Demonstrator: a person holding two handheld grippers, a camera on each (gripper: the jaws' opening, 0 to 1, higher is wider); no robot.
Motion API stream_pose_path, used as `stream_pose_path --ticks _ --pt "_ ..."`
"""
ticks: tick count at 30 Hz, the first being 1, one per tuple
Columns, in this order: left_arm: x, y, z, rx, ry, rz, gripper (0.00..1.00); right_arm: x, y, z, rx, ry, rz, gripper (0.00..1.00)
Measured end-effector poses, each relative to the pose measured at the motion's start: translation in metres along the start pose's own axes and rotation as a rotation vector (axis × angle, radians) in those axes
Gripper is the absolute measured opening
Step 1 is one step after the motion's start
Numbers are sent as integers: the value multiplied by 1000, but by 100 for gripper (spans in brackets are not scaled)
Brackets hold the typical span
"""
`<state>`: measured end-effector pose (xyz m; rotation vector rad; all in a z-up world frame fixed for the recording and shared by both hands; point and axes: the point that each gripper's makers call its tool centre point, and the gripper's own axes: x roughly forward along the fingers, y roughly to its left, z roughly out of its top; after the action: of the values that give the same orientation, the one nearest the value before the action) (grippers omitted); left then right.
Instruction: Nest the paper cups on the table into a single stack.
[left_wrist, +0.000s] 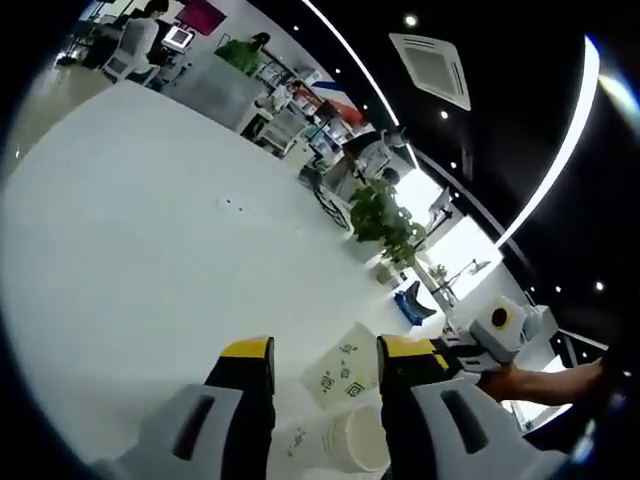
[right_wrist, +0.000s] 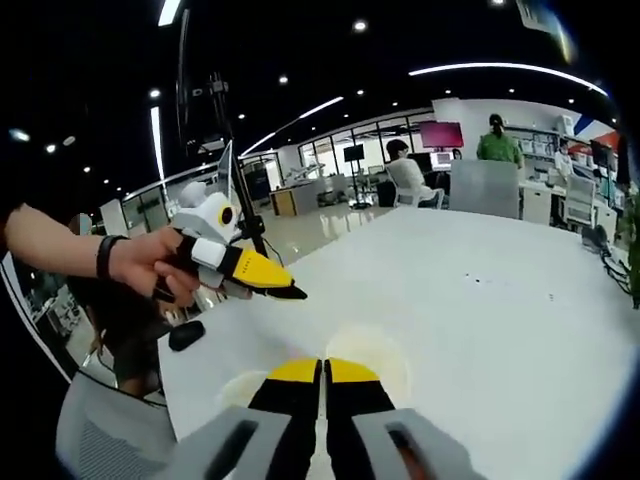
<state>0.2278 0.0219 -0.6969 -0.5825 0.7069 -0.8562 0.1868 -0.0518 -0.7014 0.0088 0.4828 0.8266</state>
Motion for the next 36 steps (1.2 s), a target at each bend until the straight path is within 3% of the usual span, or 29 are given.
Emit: stream_pose_path --ticks 8,11,15,20,30,36 --pt "-7 12 -12 123 59 88 41 -6 -1 16 -36 -18 -10 0" --pt "-12 26 -16 211 61 188 42 -13 4 22 -62 -18 -9 0" --pt "-16 46 -9 292 43 294 47 -15 8 19 -123 24 1 0" --pt "-11 53 -9 296 59 286 46 -20 21 23 -211 67 18 0" --pt "-8 66 -5 304 54 293 45 -28 36 53 -337 71 33 0" --pt "-12 69 -11 298 54 299 45 -28 48 51 -415 106 60 0"
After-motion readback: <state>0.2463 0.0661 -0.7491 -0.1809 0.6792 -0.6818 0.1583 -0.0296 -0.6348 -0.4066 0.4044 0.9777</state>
